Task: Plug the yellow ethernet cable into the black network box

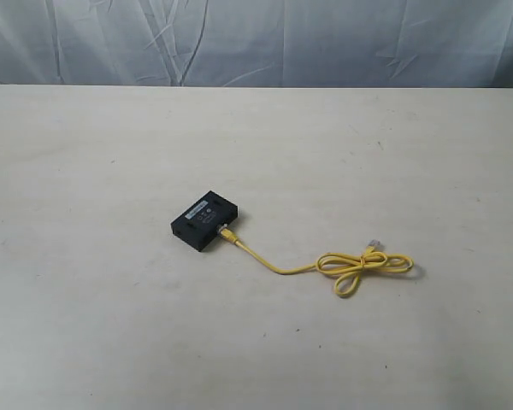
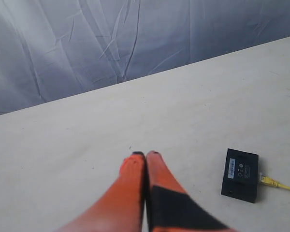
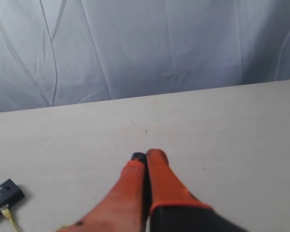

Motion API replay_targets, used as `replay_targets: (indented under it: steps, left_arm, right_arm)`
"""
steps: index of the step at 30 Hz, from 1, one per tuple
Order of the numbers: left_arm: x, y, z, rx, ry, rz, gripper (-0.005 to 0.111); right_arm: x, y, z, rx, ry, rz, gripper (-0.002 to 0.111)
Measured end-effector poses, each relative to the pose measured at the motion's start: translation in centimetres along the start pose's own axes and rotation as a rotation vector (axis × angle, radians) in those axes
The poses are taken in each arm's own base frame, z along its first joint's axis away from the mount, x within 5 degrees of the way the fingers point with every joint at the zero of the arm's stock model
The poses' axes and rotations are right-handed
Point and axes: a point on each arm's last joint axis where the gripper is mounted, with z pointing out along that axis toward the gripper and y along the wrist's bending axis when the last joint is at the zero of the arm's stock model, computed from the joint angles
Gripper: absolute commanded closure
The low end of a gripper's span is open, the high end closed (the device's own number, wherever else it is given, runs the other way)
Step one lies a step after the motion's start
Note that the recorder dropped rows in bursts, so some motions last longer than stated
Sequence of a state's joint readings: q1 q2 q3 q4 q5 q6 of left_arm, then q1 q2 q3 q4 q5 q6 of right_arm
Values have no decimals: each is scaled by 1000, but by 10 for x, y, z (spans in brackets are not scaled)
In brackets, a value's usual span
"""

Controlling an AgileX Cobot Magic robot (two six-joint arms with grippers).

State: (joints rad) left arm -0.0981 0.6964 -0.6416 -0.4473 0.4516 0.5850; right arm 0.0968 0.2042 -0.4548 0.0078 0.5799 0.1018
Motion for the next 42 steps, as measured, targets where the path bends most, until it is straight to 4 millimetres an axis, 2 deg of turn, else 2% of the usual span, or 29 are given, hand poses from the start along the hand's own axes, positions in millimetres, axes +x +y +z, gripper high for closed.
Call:
replay_targets:
  steps: [3, 6, 14, 27, 32, 34, 38, 42]
  left_arm:
    - [0, 0, 0, 0, 0, 0, 107]
    - [0, 0, 0, 0, 0, 0, 107]
    - [0, 0, 0, 0, 0, 0, 107]
    - [0, 0, 0, 0, 1, 0, 107]
    - [0, 0, 0, 0, 1, 0, 107]
    - [0, 0, 0, 0, 1, 0, 107]
    - [0, 0, 0, 0, 1, 0, 107]
    - [0, 0, 0, 0, 1, 0, 107]
  right_arm:
    - [20, -3, 3, 21, 31, -9, 108]
    - [32, -5, 7, 28, 57, -16, 108]
    - [37, -6, 8, 27, 37, -17, 108]
    - [40, -6, -4, 19, -59, -77, 108]
    - [44, -6, -1, 19, -62, -86, 108]
    - [54, -7, 5, 14, -79, -82, 108]
    - [88, -11, 22, 14, -14, -74, 108]
    - [109, -13, 30, 18, 51, -75, 108]
